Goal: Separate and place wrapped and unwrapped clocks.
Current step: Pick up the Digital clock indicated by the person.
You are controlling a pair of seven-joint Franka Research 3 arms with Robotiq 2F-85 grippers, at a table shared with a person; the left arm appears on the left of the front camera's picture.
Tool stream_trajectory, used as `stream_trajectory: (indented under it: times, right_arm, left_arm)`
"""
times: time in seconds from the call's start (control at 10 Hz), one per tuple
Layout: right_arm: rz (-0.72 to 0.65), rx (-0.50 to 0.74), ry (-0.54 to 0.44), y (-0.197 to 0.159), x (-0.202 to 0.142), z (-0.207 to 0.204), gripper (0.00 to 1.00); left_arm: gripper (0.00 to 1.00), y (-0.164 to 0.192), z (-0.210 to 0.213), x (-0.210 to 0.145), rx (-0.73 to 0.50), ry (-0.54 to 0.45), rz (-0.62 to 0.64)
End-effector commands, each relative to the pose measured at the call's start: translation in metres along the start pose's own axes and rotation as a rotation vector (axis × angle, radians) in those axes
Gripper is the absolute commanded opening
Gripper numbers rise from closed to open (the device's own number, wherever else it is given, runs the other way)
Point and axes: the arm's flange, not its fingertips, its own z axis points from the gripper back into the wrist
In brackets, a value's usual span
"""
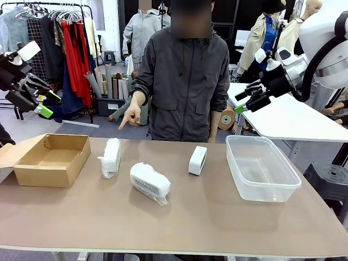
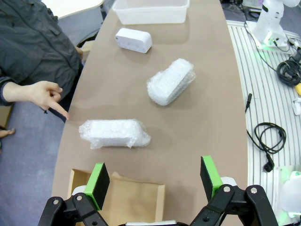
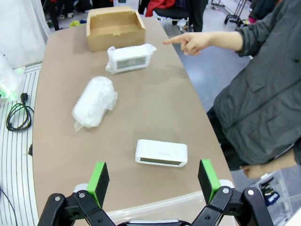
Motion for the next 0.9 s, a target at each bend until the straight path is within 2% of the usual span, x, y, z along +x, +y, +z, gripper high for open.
stream_trajectory:
  times: [0.0,0.4,0.6,0.8]
  right_arm:
    - [0.003,0.000,-0.002,0.000,0.001,0.001,1.00]
    - [0.003,0.000,-0.002,0.000,0.001,0.001,1.00]
    - [0.003,0.000,-0.002,0.000,0.001,0.001,1.00]
    - [0.003,0.000,-0.002,0.000,0.001,0.001,1.00]
  left_arm:
    - [1.00,0.000,0.001,0.001,0.001,-0.005,-0.001]
    - [1.00,0.000,0.000,0.000,0.000,0.000,0.000]
    - [1.00,-0.004,-0.004,0.016,0.000,0.134,0.060]
    - [1.00,-0.010,-0.023,0.047,0.078,0.259,0.197]
